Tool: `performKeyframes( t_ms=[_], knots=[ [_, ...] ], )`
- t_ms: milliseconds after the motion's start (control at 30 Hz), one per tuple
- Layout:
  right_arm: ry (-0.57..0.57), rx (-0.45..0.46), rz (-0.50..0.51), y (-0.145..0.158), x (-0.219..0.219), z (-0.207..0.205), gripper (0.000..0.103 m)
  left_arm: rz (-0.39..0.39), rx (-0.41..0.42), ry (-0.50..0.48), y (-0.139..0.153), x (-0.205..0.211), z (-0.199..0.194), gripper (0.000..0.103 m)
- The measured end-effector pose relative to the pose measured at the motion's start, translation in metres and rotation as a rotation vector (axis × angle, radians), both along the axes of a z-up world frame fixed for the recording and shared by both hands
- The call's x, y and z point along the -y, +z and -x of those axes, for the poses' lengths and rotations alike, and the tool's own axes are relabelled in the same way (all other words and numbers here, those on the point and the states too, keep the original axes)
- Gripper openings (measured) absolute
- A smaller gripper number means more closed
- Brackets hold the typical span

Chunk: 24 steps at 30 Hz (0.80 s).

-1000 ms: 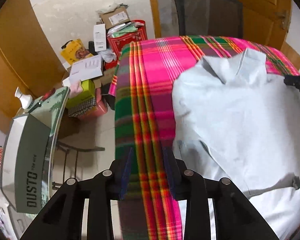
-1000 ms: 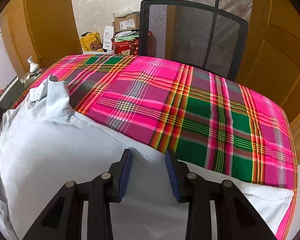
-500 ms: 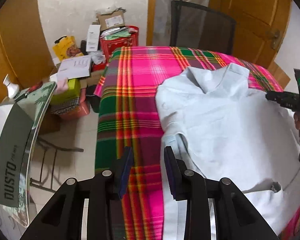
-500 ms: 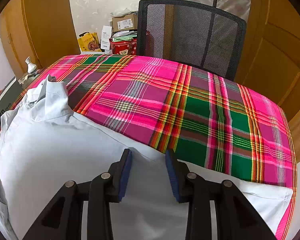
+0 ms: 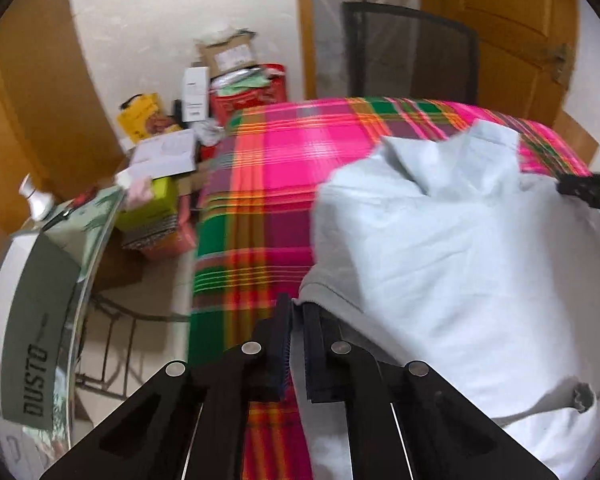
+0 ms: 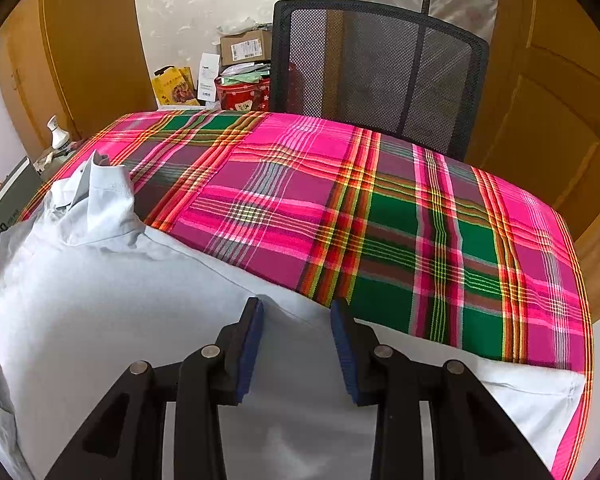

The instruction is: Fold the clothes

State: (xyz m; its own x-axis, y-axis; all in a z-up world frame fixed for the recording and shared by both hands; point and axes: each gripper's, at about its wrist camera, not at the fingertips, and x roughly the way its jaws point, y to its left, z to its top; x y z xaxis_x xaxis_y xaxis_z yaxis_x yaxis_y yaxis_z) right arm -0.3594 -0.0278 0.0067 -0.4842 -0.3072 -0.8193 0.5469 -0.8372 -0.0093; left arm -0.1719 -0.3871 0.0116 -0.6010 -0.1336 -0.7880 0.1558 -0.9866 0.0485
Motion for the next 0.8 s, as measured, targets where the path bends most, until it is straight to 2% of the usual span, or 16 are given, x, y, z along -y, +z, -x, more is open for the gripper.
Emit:
performKeyframes(
  t_ms=[100,267,333,367,400,433,533,633,733,800],
  knots=[
    [-0.004,-0.001,-0.001,0.000,0.000,0.000,0.036,-0.023,0.011,0.042,-0.005,0.012,-0.004,0.005],
    [-0.009,-0.001,-0.003,-0.001,0.000,0.000,0.036,0.031,0.005,0.043,-0.008,0.004,-0.006,0.006],
    [-0.011,-0.002,-0.003,-0.001,0.001,0.000,0.036,0.045,0.016,0.050,-0.007,0.005,-0.007,0.012],
    [-0.010,-0.003,-0.002,0.000,0.001,0.000,0.036,0.054,0.024,0.056,-0.007,0.006,-0.008,0.019],
    [-0.009,-0.004,-0.002,0.000,0.001,0.000,0.036,0.063,0.032,0.061,-0.006,0.008,-0.009,0.033],
    [-0.008,-0.005,0.000,-0.001,0.001,0.000,0.036,0.071,0.039,0.067,-0.005,0.009,-0.009,0.039],
    [0.004,-0.007,0.008,-0.001,0.000,-0.001,0.036,0.004,0.024,0.098,0.007,0.020,-0.016,0.044],
    [0.026,-0.012,0.010,-0.001,-0.001,0.000,0.036,-0.026,-0.004,0.103,0.020,0.018,-0.013,0.048],
    [0.042,-0.014,0.005,-0.001,-0.002,0.001,0.037,-0.030,-0.005,0.066,0.027,0.006,0.004,0.049],
    [0.045,-0.016,0.001,0.000,-0.003,0.001,0.041,0.012,0.044,0.071,0.022,0.004,0.010,0.050]
  ],
)
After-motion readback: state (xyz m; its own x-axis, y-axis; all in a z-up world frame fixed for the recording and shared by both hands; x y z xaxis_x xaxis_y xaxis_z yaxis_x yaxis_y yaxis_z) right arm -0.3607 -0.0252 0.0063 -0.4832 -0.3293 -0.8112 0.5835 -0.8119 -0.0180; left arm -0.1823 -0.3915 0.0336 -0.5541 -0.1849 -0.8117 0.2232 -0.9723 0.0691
